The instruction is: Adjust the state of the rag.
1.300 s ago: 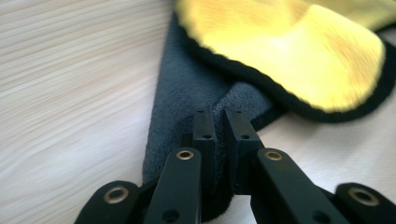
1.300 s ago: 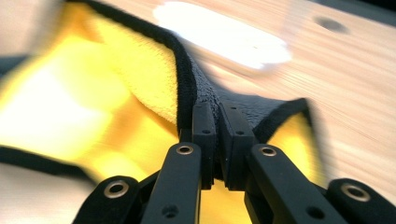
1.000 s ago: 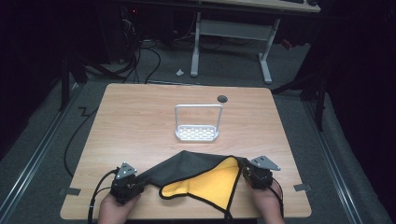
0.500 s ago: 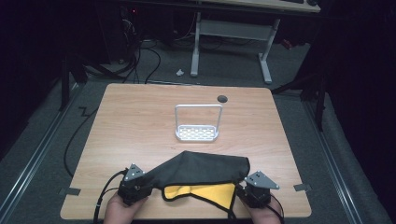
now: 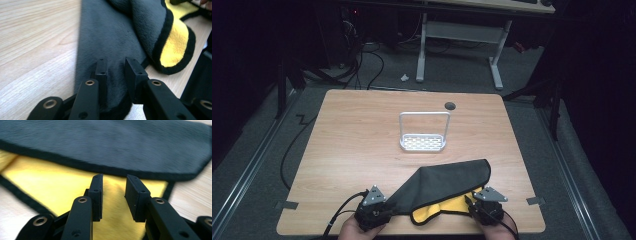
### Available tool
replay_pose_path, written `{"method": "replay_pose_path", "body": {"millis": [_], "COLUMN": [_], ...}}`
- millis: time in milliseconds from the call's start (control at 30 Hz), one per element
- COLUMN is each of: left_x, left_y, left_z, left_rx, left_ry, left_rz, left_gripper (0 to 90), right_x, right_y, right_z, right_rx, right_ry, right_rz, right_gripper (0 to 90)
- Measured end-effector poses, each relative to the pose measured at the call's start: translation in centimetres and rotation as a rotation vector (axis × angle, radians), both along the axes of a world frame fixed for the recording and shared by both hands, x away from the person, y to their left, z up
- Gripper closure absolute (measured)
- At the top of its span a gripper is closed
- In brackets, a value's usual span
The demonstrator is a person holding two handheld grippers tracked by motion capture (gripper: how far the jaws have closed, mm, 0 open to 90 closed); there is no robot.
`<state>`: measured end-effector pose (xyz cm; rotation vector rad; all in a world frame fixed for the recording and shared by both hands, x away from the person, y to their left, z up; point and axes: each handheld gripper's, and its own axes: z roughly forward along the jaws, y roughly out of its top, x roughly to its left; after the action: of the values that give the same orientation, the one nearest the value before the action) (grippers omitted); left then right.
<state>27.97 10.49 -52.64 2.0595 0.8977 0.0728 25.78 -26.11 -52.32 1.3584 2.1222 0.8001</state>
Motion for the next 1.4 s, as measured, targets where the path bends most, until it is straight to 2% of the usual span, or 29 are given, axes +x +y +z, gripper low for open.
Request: {"method": "replay_pose_path", "body": {"millis": [100, 167, 233, 300, 400, 467, 567, 633, 667, 700, 733, 767, 800, 833, 933, 1000, 1133, 1233, 1300, 1367, 1400], "left_x": [-0.1, -0.3, -0.5, -0.7, -1.1, -1.2, -1.3, -1.4, -1.4, -1.5, -1.5, -1.3, -1.1, -0.8, 0.7, 2.5, 6.5, 9.2, 10.4, 11.1, 11.0], "left_y": [0.2, 0.1, -0.2, -0.6, -1.6, -2.6, -4.0, -4.5, -4.7, -4.8, -4.8, -4.8, -4.6, -4.3, -3.0, -1.7, 0.9, 2.2, 2.7, 3.1, 3.3], "left_z": [0.3, 0.6, 0.8, 0.8, 0.7, 0.5, 0.0, -0.2, -0.2, -0.2, -0.1, 0.0, 0.2, 0.4, 1.5, 2.3, 3.4, 3.3, 2.8, 2.5, 2.5], "left_rx": [-0.031, -0.058, -0.082, -0.114, -0.137, -0.137, -0.091, -0.059, -0.026, 0.001, 0.013, 0.013, 0.005, 0.001, 0.002, -0.004, 0.024, 0.056, 0.071, 0.086, 0.072], "left_ry": [-0.026, -0.041, -0.049, -0.035, -0.025, -0.019, -0.018, -0.018, -0.034, -0.051, -0.062, -0.062, -0.058, -0.071, -0.099, -0.108, -0.119, -0.105, -0.092, -0.075, -0.073], "left_rz": [0.022, 0.024, 0.008, -0.015, -0.056, -0.074, -0.084, -0.081, -0.074, -0.062, -0.054, -0.045, -0.044, -0.036, 0.004, 0.043, 0.126, 0.177, 0.219, 0.261, 0.274], "left_gripper": [68.1, 66.0, 61.9, 56.8, 50.8, 48.6, 47.5, 52.0, 57.2, 66.3, 76.3, 82.3, 85.4, 86.3, 86.9, 86.9, 86.9, 86.3, 83.2, 74.3, 69.8], "right_x": [0.3, 0.3, 0.3, 0.3, 0.4, 0.4, 0.4, 0.4, 0.4, 0.4, 0.4, 0.4, 0.4, 0.4, 0.4, 0.4, 0.3, 0.3, 0.4, 0.4, 0.4], "right_y": [-0.8, -0.8, -0.6, -0.5, -0.5, -0.6, -0.6, -0.6, -0.6, -0.6, -0.6, -0.6, -0.6, -0.6, -0.6, -0.5, -0.6, -0.6, -0.6, -0.7, -0.7], "right_z": [-0.1, -0.1, -0.1, -0.1, -0.1, -0.1, -0.1, -0.1, -0.1, -0.1, -0.1, -0.1, -0.1, -0.1, -0.1, -0.1, -0.1, 0.0, 0.0, 0.0, -0.1], "right_rx": [0.036, 0.038, 0.027, 0.023, 0.031, 0.036, 0.038, 0.035, 0.034, 0.032, 0.031, 0.03, 0.031, 0.031, 0.026, 0.024, 0.024, 0.025, 0.026, 0.03, 0.03], "right_ry": [0.008, 0.005, 0.003, 0.001, 0.002, 0.003, 0.003, 0.003, 0.002, 0.004, 0.003, 0.002, 0.004, 0.005, 0.002, 0.005, 0.006, 0.008, 0.009, 0.011, 0.009], "right_rz": [-0.02, -0.021, -0.02, -0.016, -0.012, -0.009, -0.008, -0.008, -0.008, -0.008, -0.006, -0.004, -0.005, -0.005, -0.003, -0.006, -0.002, -0.001, 0.001, 0.002, 0.002], "right_gripper": [68.2, 68.5, 68.7, 68.9, 68.8, 68.7, 68.8, 68.8, 68.8, 68.8, 68.8, 68.9, 68.8, 68.9, 68.9, 68.9, 69.0, 69.0, 69.0, 69.0, 69.0]}}
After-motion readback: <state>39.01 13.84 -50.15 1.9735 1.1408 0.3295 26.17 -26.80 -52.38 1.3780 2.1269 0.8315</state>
